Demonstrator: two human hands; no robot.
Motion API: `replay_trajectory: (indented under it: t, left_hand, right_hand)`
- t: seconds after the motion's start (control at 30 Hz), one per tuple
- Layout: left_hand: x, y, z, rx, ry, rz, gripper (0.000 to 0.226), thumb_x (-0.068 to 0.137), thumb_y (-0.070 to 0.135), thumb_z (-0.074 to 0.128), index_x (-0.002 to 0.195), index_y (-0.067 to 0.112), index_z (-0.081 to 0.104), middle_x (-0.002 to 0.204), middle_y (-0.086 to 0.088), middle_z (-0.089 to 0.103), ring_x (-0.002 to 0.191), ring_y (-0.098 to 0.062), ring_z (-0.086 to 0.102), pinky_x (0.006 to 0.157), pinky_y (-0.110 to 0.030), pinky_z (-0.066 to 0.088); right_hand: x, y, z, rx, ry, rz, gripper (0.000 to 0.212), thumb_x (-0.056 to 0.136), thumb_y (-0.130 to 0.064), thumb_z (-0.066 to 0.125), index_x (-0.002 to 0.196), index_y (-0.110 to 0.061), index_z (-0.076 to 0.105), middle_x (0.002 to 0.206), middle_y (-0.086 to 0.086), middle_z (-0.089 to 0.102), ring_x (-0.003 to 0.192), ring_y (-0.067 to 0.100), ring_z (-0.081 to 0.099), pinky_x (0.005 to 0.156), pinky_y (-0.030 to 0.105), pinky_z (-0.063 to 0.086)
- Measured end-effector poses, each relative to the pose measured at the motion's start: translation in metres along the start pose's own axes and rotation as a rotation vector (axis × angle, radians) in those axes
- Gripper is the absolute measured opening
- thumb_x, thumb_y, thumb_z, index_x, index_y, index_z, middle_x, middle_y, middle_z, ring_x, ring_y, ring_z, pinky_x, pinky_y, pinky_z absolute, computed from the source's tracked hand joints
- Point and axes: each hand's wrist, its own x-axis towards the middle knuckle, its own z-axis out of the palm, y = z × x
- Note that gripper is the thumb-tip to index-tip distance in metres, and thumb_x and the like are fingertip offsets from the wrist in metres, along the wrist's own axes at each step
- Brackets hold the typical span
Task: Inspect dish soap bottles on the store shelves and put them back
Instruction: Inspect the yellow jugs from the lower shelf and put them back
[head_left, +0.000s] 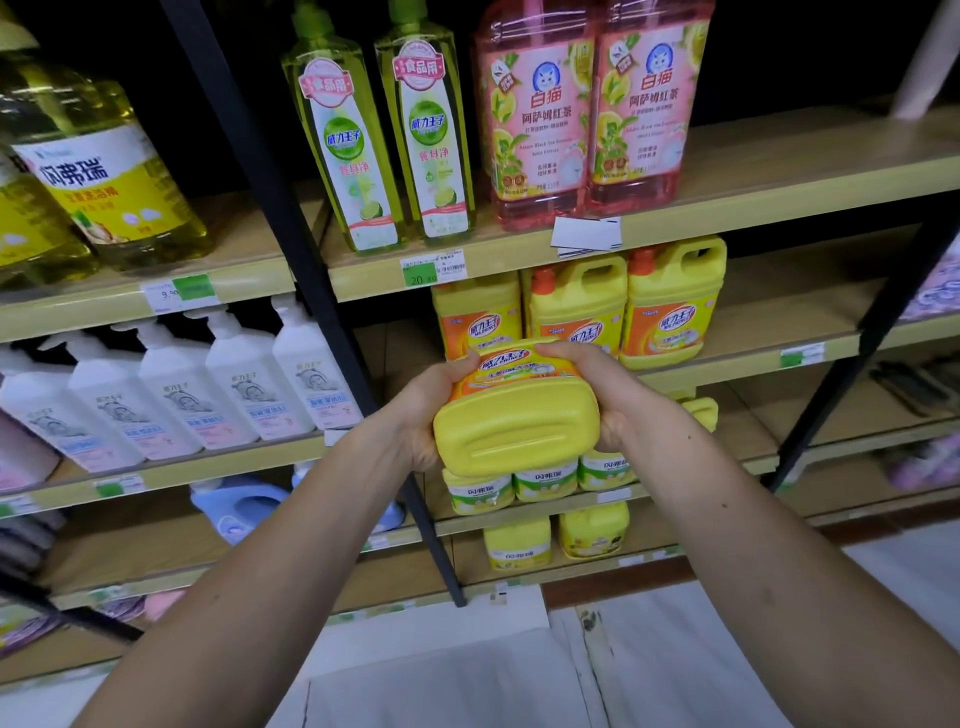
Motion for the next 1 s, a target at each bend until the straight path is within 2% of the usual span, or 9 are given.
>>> replay_trajectory:
  t: [0.23, 0.33, 0.43, 0.6, 0.67, 0.77, 0.87, 0.93, 1.0]
  left_hand:
    - [0.000, -0.001, -0.003, 0.017, -0.033, -0.006, 0.054, 0.103, 0.046, 0.067, 0.144, 0.011, 0.064, 0.131, -0.022, 0.075, 0.096, -0.039, 0.079, 0.077, -0.055, 0.068]
    - [-0.004, -0.006, -0.006, 0.002, -0.060, 0.052, 0.054, 0.099, 0.047, 0.071, 0.138, 0.010, 0.068, 0.126, -0.021, 0.077, 0.095, -0.038, 0.081, 0.078, -0.055, 0.068]
    - [-0.004, -0.018, -0.014, 0.075, -0.068, 0.229, 0.064, 0.087, 0.053, 0.079, 0.134, 0.010, 0.071, 0.125, -0.020, 0.078, 0.105, -0.037, 0.080, 0.079, -0.051, 0.068]
    - [-0.005, -0.040, -0.035, 0.299, -0.033, 0.584, 0.099, 0.065, 0.075, 0.090, 0.144, 0.027, 0.055, 0.131, -0.006, 0.077, 0.118, -0.032, 0.077, 0.087, -0.043, 0.067]
    - [-0.008, -0.041, -0.045, 0.389, -0.034, 0.697, 0.097, 0.066, 0.072, 0.092, 0.143, 0.028, 0.052, 0.130, -0.002, 0.077, 0.118, -0.026, 0.077, 0.086, -0.034, 0.065]
    - [-0.012, -0.033, -0.058, 0.509, -0.079, 0.782, 0.097, 0.066, 0.055, 0.100, 0.144, 0.024, 0.050, 0.132, -0.001, 0.076, 0.122, -0.022, 0.074, 0.092, -0.032, 0.064]
    - [-0.014, -0.027, -0.068, 0.678, -0.067, 0.883, 0.091, 0.065, 0.034, 0.105, 0.141, 0.025, 0.055, 0.132, 0.000, 0.075, 0.125, -0.021, 0.071, 0.102, -0.042, 0.061]
    - [-0.016, -0.025, -0.069, 0.758, -0.022, 0.962, 0.084, 0.061, 0.031, 0.105, 0.128, 0.043, 0.056, 0.124, 0.007, 0.073, 0.118, -0.017, 0.072, 0.096, -0.039, 0.062]
    - [-0.018, -0.026, -0.068, 0.773, 0.017, 1.011, 0.081, 0.059, 0.035, 0.105, 0.121, 0.048, 0.055, 0.118, 0.009, 0.072, 0.112, -0.017, 0.072, 0.092, -0.044, 0.063]
  right_hand:
    - [0.001, 0.002, -0.002, 0.020, -0.012, -0.006, 0.044, 0.098, -0.033, 0.071, 0.134, -0.009, 0.068, 0.112, 0.020, 0.080, 0.081, 0.035, 0.080, 0.062, 0.043, 0.066]
    - [0.002, 0.007, -0.003, 0.026, -0.025, -0.072, 0.043, 0.097, -0.032, 0.074, 0.133, -0.010, 0.070, 0.115, 0.020, 0.080, 0.100, 0.038, 0.079, 0.080, 0.049, 0.066]
    - [0.002, 0.015, -0.007, 0.007, -0.100, -0.174, 0.044, 0.094, -0.030, 0.078, 0.132, -0.008, 0.071, 0.119, 0.019, 0.079, 0.112, 0.039, 0.077, 0.102, 0.059, 0.058]
    - [-0.002, 0.021, -0.023, -0.175, -0.260, -0.348, 0.083, 0.066, -0.010, 0.097, 0.140, -0.009, 0.059, 0.127, 0.016, 0.077, 0.117, 0.037, 0.075, 0.098, 0.055, 0.061]
    - [-0.003, 0.021, -0.028, -0.295, -0.323, -0.416, 0.077, 0.066, 0.002, 0.090, 0.137, -0.006, 0.062, 0.129, 0.018, 0.076, 0.121, 0.038, 0.073, 0.100, 0.052, 0.061]
    - [-0.007, 0.018, -0.034, -0.490, -0.354, -0.492, 0.077, 0.062, 0.006, 0.091, 0.134, -0.002, 0.065, 0.129, 0.019, 0.076, 0.123, 0.038, 0.071, 0.104, 0.055, 0.058]
    - [-0.009, 0.015, -0.035, -0.711, -0.304, -0.606, 0.087, 0.059, 0.007, 0.099, 0.135, -0.024, 0.070, 0.128, 0.002, 0.078, 0.123, 0.020, 0.072, 0.101, 0.039, 0.061]
    - [-0.011, 0.015, -0.031, -0.795, -0.274, -0.679, 0.091, 0.061, 0.008, 0.100, 0.127, -0.048, 0.072, 0.127, -0.013, 0.077, 0.122, 0.006, 0.070, 0.097, 0.023, 0.058]
    - [-0.011, 0.015, -0.029, -0.841, -0.272, -0.736, 0.098, 0.063, 0.007, 0.099, 0.125, -0.061, 0.068, 0.130, -0.021, 0.074, 0.124, 0.001, 0.067, 0.097, 0.018, 0.055]
